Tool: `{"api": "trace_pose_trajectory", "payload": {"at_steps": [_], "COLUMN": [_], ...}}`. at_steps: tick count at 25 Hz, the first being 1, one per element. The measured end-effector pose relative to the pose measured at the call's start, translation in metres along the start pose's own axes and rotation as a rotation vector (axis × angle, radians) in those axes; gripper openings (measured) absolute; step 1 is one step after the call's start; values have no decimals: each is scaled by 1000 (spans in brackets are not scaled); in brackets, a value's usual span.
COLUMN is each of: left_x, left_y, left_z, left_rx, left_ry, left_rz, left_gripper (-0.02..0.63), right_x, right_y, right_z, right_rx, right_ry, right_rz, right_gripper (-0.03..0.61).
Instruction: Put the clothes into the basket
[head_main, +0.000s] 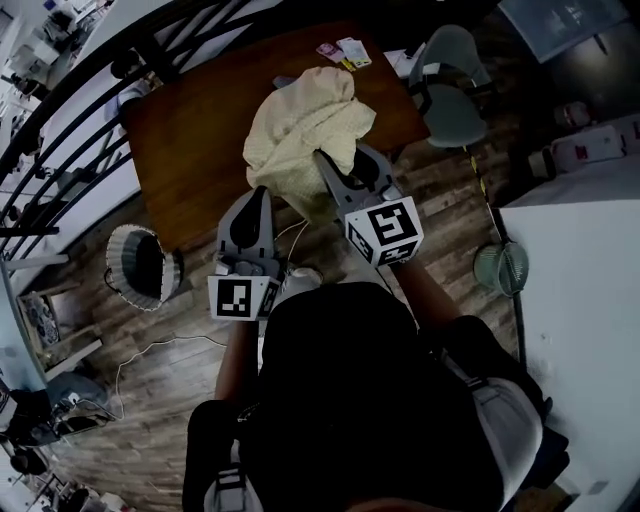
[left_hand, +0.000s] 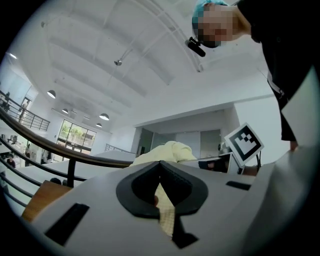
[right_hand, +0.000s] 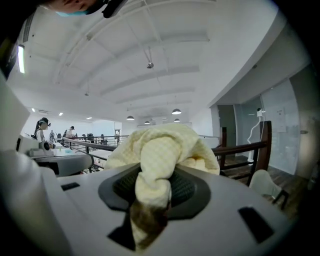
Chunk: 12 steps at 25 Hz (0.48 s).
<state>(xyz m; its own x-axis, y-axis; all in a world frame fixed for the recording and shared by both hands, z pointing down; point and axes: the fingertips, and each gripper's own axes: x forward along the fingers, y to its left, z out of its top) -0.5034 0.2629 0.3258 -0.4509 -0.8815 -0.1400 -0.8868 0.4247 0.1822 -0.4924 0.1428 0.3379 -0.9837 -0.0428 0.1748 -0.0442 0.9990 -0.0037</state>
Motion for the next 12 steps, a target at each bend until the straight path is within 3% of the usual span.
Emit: {"api": "trace_pose_trajectory", "payload": {"at_steps": [6, 12], "left_x": [26, 45], "left_y": [-65, -151], "left_z": [-31, -51], "left_rx": [-7, 15], "left_ry": [79, 122], "left_rz": [-79, -247], "left_gripper": [12, 12], "right_x": [-59, -128], "right_y": [-49, -99], "right_z": [-18, -33], "right_rx": [22, 85], "right_ry": [12, 7], "right_rz": [-84, -211], "right_gripper": [147, 147]}}
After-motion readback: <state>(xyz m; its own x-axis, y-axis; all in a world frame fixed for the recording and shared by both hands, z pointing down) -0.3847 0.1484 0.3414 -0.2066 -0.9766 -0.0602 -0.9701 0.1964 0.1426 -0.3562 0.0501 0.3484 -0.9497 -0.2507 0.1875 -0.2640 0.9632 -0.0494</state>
